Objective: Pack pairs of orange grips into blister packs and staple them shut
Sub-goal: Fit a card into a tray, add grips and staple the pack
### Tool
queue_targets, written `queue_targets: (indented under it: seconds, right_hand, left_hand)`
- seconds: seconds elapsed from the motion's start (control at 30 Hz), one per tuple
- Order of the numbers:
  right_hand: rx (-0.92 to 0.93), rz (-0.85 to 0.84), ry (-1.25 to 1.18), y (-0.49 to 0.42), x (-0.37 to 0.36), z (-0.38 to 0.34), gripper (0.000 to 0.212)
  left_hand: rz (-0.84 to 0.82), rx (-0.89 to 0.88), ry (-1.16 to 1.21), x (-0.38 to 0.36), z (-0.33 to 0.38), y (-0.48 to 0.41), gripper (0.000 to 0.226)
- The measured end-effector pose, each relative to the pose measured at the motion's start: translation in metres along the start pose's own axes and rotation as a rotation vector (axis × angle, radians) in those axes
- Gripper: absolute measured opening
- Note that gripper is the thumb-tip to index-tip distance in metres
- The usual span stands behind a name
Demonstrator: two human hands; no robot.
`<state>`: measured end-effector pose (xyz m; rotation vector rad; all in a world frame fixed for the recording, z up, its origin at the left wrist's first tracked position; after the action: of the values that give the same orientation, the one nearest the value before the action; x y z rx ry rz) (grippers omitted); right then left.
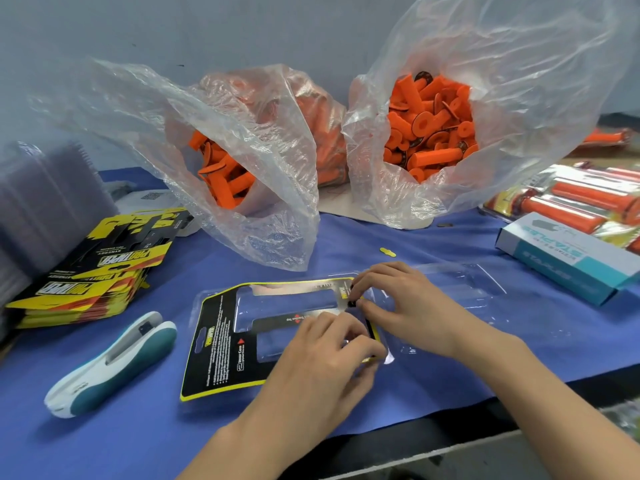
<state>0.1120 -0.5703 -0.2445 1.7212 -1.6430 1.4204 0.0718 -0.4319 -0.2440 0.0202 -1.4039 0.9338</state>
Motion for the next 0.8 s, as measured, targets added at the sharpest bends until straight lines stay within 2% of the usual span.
queue_targets:
  seconds: [0.13, 0.23, 0.4, 0.5, 0.6, 0.7, 0.8]
  right_hand:
    - [-0.141, -0.029, 0.023, -0.007, -0.006, 0.004, 0.017]
    - [-0.153, -0.029, 0.118, -0.010, -0.009, 0.000, 0.020]
    - [-0.117, 0.004, 0.122, -0.005, -0.008, -0.002, 0.015]
    - [-0.113, -0.028, 0.155, -0.004, -0.009, -0.001, 0.018]
    - [-0.114, -0.044, 0.182, -0.003, -0.010, -0.002, 0.019]
    - [-0.102, -0.052, 0.207, -0.003, -0.007, -0.005, 0.019]
    - [-0.094, 0.000, 0.253, -0.007, 0.002, -0.013, 0.020]
  left_hand:
    - [0.052, -0.050, -0.102, 0.001, 0.005, -0.002, 0.011]
    - [0.031, -0.050, -0.087, 0.000, 0.007, -0.001, 0.014]
    - [-0.070, 0.016, 0.058, 0.002, 0.006, 0.000, 0.022]
    - [-0.038, 0.099, 0.143, 0.022, -0.009, 0.001, 0.028]
    - [0.034, 0.246, 0.094, 0.046, -0.049, 0.007, 0.029]
    - [0.099, 0.569, 0.060, 0.065, -0.109, 0.021, 0.020]
    - [0.169, 0.889, 0.167, 0.078, -0.158, 0.038, 0.021]
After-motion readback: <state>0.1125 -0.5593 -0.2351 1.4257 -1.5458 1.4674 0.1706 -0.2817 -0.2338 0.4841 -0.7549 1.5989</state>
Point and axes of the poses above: each hand's wrist, its own y-axis away from the middle knuckle, its own x-axis out of the back of the hand, z = x × y, the point moved 7 cm from there along -y, towards the middle knuckle, and after that the axes turned 8 degrees about x, right-handed, at the moved point
